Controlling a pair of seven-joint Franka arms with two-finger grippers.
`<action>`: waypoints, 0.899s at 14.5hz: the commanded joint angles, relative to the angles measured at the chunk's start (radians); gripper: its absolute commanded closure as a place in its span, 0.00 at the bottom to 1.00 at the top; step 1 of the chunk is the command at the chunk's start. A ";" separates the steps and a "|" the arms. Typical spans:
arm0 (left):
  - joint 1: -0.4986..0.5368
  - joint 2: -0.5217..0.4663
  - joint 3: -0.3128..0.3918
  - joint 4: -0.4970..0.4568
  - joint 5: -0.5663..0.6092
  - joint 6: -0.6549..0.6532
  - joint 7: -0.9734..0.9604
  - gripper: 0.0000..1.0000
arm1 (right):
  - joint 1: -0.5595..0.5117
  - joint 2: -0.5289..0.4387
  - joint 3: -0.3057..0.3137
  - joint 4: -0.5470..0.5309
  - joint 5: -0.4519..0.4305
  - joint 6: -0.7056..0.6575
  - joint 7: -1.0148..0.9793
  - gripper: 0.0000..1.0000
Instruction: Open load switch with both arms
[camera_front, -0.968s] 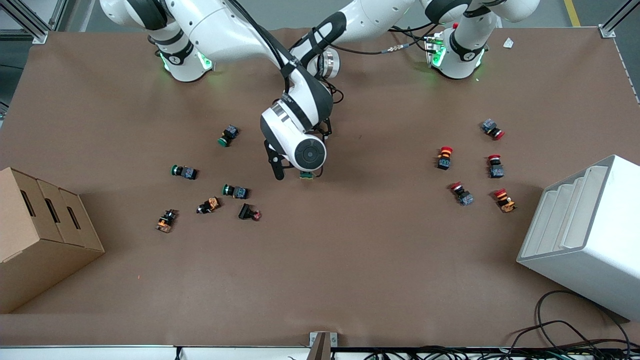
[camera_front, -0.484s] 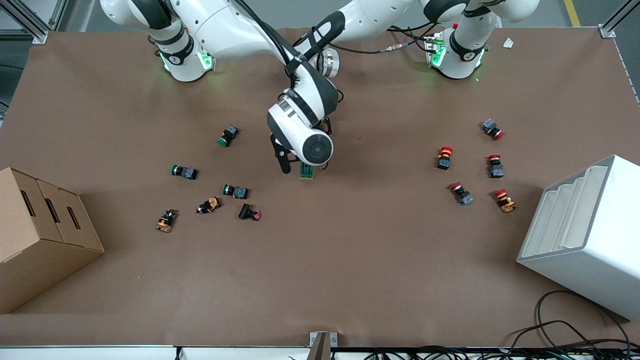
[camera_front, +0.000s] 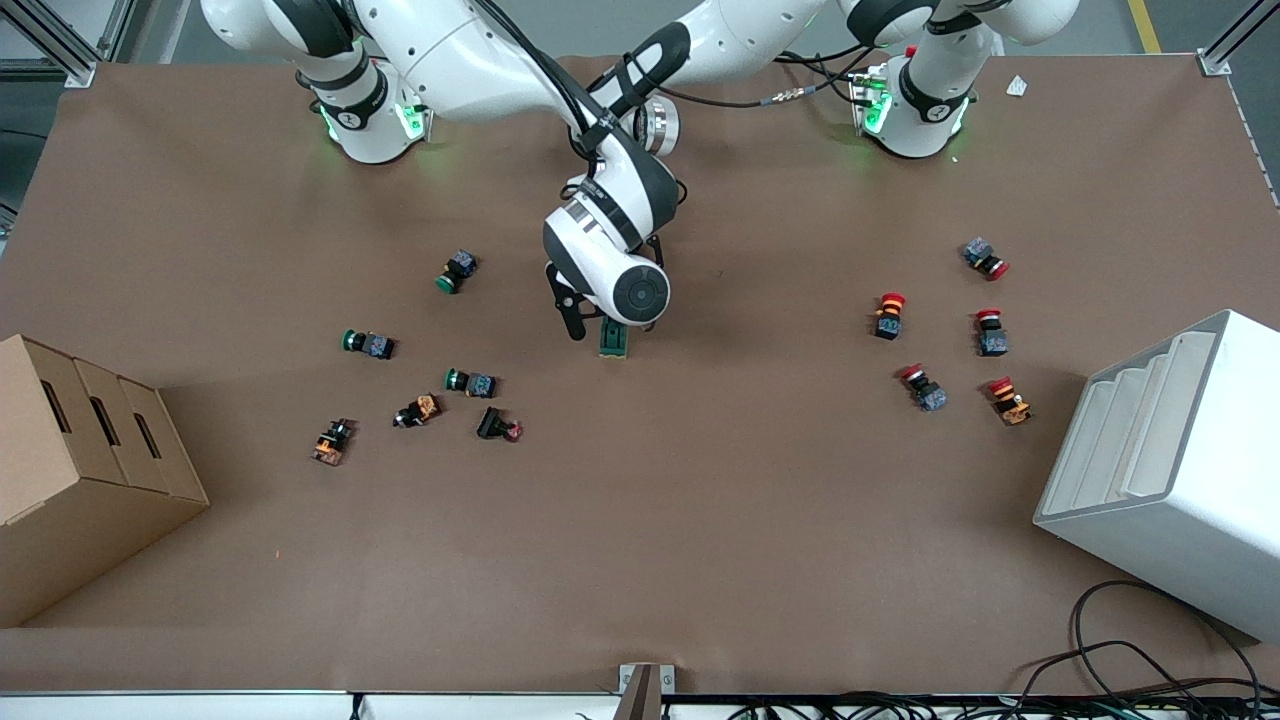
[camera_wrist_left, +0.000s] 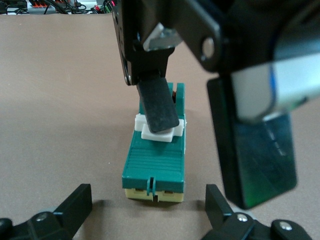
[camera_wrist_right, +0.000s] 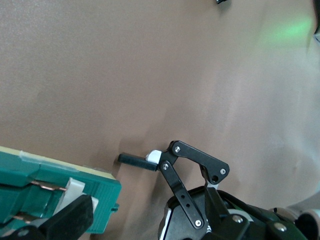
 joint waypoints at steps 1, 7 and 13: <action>-0.005 0.068 0.004 0.037 0.027 0.044 0.000 0.00 | -0.002 -0.022 -0.009 -0.015 0.000 -0.001 -0.042 0.00; -0.003 0.061 0.003 0.037 0.026 0.042 0.012 0.01 | -0.127 -0.210 -0.041 0.000 -0.164 -0.181 -0.526 0.00; 0.009 -0.002 -0.006 0.100 -0.152 0.042 0.197 0.01 | -0.376 -0.395 -0.043 0.002 -0.313 -0.234 -1.215 0.00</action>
